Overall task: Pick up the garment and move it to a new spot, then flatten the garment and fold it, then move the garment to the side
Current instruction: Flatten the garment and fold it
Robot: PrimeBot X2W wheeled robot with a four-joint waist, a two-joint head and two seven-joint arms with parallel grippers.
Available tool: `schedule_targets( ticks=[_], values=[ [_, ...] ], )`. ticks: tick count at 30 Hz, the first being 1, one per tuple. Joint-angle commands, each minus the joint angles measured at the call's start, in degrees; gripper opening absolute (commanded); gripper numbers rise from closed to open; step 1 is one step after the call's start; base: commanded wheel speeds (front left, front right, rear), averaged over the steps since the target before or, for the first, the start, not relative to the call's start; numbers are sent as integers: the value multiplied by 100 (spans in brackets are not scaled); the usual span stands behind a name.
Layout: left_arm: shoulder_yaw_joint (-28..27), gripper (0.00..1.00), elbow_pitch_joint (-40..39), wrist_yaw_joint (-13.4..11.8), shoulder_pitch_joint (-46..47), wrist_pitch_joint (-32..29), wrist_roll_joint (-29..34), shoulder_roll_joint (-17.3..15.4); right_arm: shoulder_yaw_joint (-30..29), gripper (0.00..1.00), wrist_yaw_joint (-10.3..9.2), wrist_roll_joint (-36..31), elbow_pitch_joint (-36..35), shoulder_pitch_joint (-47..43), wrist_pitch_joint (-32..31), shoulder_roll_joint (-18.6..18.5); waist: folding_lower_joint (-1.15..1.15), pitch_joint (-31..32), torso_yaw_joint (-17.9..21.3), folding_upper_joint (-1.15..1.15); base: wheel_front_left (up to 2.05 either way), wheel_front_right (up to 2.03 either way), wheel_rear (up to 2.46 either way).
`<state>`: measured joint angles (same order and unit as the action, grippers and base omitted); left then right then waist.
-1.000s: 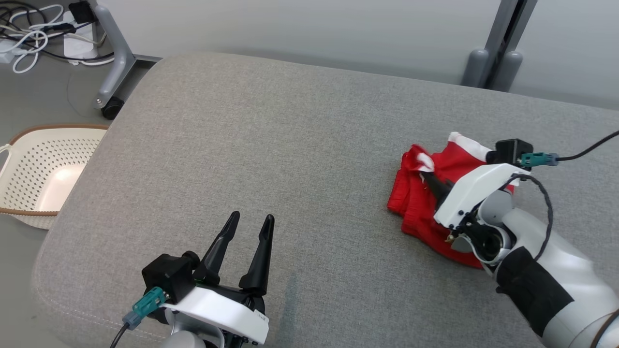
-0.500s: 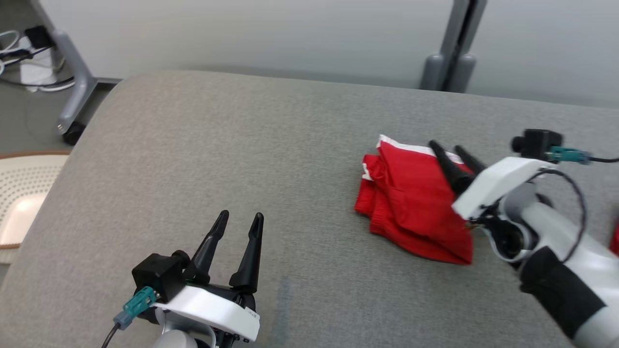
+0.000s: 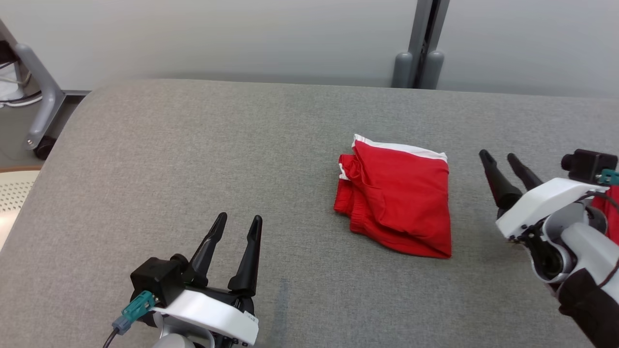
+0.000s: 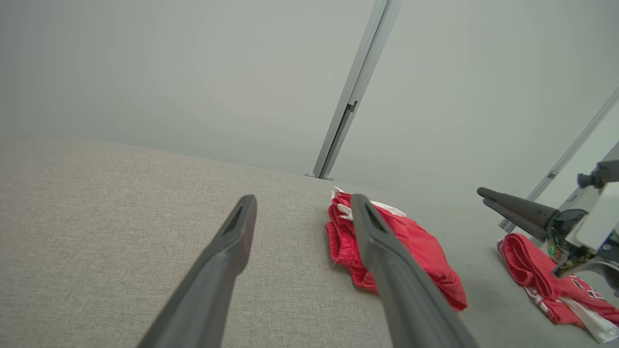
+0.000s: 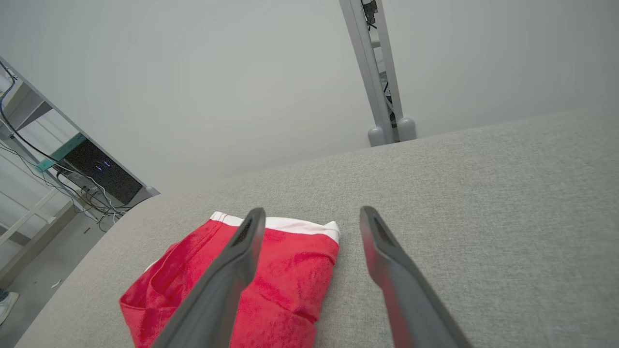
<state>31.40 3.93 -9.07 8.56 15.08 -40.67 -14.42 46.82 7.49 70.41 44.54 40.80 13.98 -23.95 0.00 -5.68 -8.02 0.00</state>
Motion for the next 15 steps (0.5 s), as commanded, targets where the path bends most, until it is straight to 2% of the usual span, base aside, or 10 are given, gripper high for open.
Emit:
schedule_targets(
  ticks=[1,2,15],
  values=[
    [-6,100,2,14,62,-4,47,-36,8,36,1,-47,44,-26,0,47,0,-25,-41,0,0,0,0],
    [4,100,15,22,78,-9,52,-34,27,0,1,-73,92,-13,-36,119,0,-35,-77,0,0,0,0],
    [37,100,117,89,143,-3,50,42,386,0,1,-246,904,274,-597,1141,0,-169,-645,0,0,0,0]
  ],
)
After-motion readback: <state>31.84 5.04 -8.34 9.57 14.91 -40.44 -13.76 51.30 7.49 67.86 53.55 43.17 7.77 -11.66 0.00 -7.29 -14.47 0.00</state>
